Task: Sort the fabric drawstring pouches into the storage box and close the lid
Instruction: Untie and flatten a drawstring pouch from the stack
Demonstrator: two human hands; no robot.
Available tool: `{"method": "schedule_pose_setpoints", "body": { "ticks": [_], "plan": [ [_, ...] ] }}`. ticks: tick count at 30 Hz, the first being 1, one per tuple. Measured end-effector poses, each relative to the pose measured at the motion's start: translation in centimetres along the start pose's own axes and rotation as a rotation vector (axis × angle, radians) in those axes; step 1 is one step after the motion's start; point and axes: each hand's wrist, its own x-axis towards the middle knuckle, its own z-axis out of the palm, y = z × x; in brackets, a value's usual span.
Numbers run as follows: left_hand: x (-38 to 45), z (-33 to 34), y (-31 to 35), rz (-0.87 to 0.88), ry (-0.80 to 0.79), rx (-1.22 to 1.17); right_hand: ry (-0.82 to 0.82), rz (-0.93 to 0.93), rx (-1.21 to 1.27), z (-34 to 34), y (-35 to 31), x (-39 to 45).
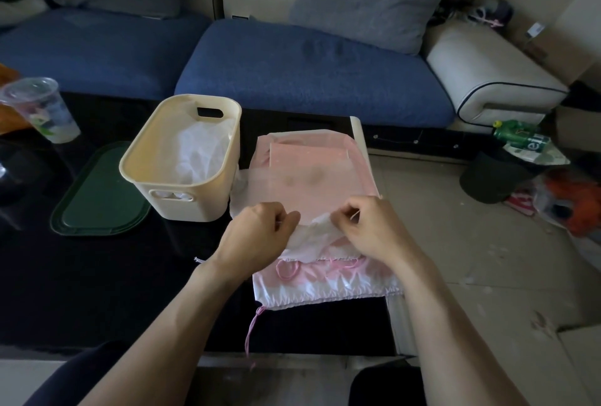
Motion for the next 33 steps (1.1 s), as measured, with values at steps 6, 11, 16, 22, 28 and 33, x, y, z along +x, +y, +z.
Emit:
{"method": "schedule_pose_setpoints", "body": {
  "ticks": [6,11,16,22,28,33],
  "plan": [
    [0.1,-0.8,0.4,-0.228,-0.4,-0.298,-0.096,-0.015,-0.08,0.5,-0.1,-0.5],
    [0.4,-0.9,0.8,-0.304,-0.202,-0.447,-0.114,0.005,-0.151,1.0,-0.3,-0.5],
    [0.6,-0.7,1.7,-0.27,-0.212,-0.618,-0.138,0.007,-0.15,1.3,-0.5,-0.3],
    [0.7,0.7,1.5,-0.257,-0.331,-0.627,-0.184,0.01,-0.067,0.9,-0.6,-0.4],
    [0.5,1.1,0.9,-0.155,-0.365,-0.52,-0.235,0.056,0.02,0.1,-0.9,-0.8],
    [0.7,1.2,0.8,-0.206,-0.44,-0.539,-0.209,0.031,0.035,-0.5,-1.0,-0.7]
  ]
}}
